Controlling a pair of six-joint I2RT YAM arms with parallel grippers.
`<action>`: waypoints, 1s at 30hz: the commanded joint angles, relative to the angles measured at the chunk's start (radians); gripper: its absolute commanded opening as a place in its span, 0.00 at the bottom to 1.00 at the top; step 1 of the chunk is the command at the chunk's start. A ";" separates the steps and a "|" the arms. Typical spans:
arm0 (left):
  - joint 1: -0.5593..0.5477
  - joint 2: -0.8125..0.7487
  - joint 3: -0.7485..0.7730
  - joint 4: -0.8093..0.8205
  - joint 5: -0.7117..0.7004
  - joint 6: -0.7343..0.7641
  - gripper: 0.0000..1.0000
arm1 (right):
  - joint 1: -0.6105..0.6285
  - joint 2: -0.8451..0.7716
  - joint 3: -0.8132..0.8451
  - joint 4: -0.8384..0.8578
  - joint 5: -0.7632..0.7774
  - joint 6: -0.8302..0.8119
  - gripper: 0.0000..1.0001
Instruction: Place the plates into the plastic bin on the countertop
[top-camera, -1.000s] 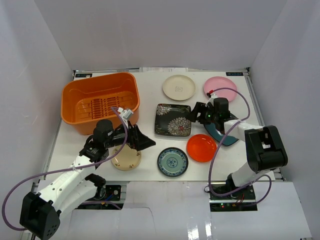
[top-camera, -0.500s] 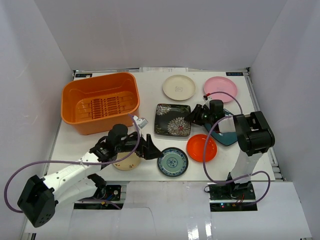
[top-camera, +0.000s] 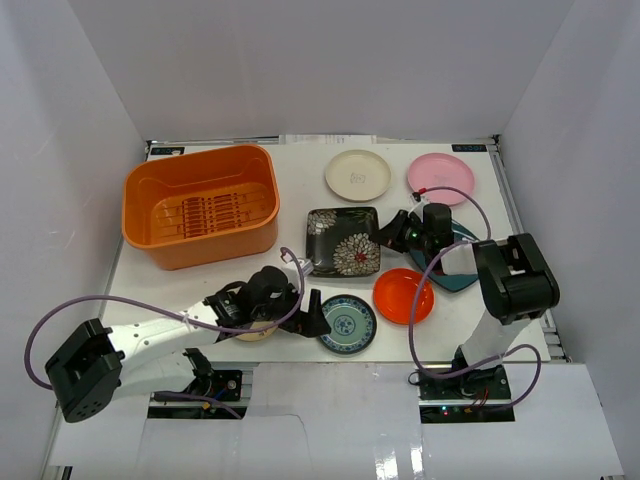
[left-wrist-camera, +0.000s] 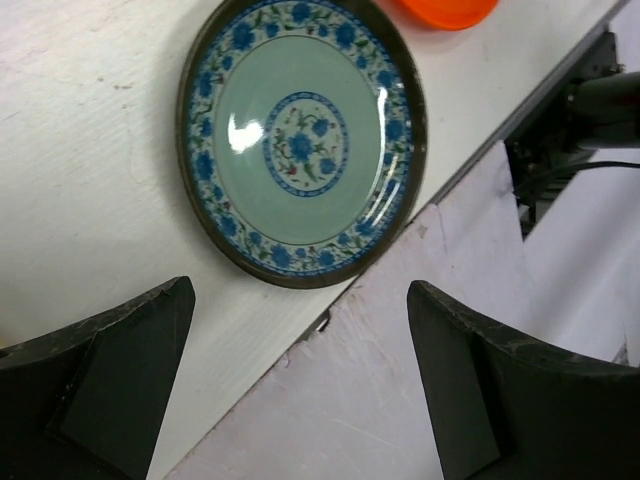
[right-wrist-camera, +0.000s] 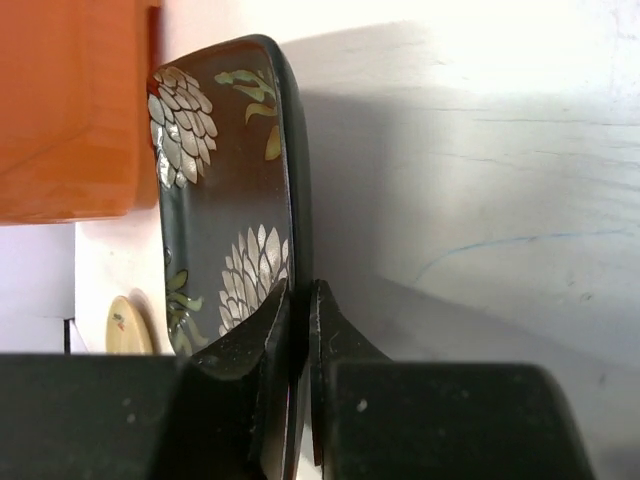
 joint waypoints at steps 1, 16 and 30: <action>-0.011 0.014 0.030 -0.031 -0.129 -0.018 0.98 | -0.005 -0.193 0.003 0.145 -0.057 0.053 0.08; -0.011 -0.329 0.160 -0.011 -0.291 -0.005 0.95 | 0.034 -0.377 0.271 -0.024 -0.083 0.078 0.08; -0.011 -0.551 0.412 -0.205 -0.589 0.162 0.95 | 0.400 0.155 1.027 -0.216 0.118 0.059 0.08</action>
